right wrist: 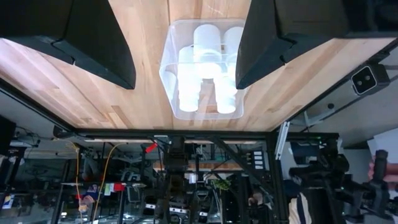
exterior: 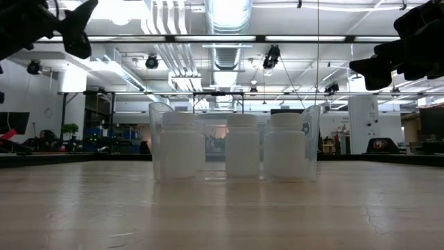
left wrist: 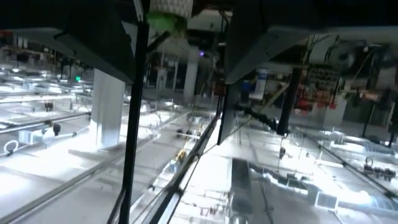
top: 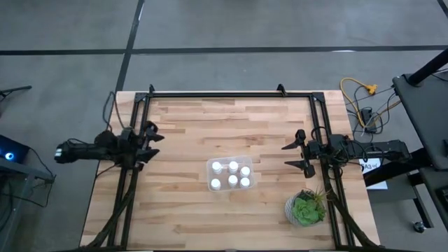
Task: Pick and place pill bottles into a basket
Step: Return to Home Position
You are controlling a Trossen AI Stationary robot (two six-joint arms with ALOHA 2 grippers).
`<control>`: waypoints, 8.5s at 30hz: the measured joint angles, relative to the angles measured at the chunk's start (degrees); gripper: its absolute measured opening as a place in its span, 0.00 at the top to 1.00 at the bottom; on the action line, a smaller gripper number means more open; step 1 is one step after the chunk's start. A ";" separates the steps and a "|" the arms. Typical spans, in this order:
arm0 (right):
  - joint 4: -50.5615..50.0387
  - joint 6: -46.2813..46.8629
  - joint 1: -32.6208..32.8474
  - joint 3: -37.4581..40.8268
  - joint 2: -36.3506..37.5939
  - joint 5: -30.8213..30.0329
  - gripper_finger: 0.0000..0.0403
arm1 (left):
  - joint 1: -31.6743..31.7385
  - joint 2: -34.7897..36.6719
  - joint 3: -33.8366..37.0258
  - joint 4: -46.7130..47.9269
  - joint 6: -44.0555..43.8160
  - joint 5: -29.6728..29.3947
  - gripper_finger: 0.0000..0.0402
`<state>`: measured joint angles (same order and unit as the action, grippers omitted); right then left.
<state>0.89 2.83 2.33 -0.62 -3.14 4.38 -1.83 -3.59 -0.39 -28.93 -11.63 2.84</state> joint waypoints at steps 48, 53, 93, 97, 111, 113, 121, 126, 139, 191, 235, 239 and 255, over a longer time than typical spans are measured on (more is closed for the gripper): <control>0.02 0.02 0.01 0.00 -0.02 -0.02 0.34 | -0.02 -4.56 0.01 26.38 1.54 -7.90 0.43; 0.02 0.00 0.01 0.00 -0.02 -0.02 0.34 | -0.02 -5.62 0.03 26.10 1.55 -7.88 0.43; 0.01 0.05 0.01 0.00 -0.02 0.02 0.34 | -0.02 -8.37 0.10 25.95 1.56 -7.84 0.43; 0.00 0.01 0.02 0.00 -0.02 0.02 0.34 | -0.02 -8.24 0.10 25.92 1.54 -7.84 0.43; 0.02 0.08 0.02 0.00 -0.02 0.02 0.34 | -0.02 -8.37 0.10 25.95 1.54 -7.84 0.43; 0.02 -0.01 0.02 0.00 -0.02 0.01 0.34 | -0.02 -8.31 0.10 25.96 1.55 -7.82 0.43; 0.02 0.05 0.01 0.00 -0.02 0.01 0.34 | -0.02 -8.37 0.10 25.95 1.54 -7.82 0.43; 0.01 -0.01 0.02 0.00 -0.02 0.01 0.34 | -0.02 -8.36 0.10 25.95 1.56 -7.82 0.43; 0.02 0.00 0.02 0.00 -0.02 0.02 0.34 | -0.02 -8.35 0.10 25.95 1.54 -7.83 0.43; 0.00 0.00 0.02 0.00 -0.02 0.00 0.34 | -0.02 -8.33 0.10 25.95 1.54 -7.82 0.43; 0.02 0.08 0.01 0.00 -0.02 0.01 0.34 | -0.02 -8.33 0.10 25.95 1.56 -7.81 0.43; 0.02 0.03 0.02 0.00 -0.02 0.00 0.34 | -0.02 -8.33 0.10 25.95 1.56 -7.82 0.43; 0.02 -0.01 0.01 0.00 -0.02 0.01 0.34 | -0.02 -8.35 0.10 25.95 1.54 -7.81 0.43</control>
<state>0.91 2.82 2.34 -0.62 -3.16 4.39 -1.85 -11.95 -0.30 -2.98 -10.09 -4.97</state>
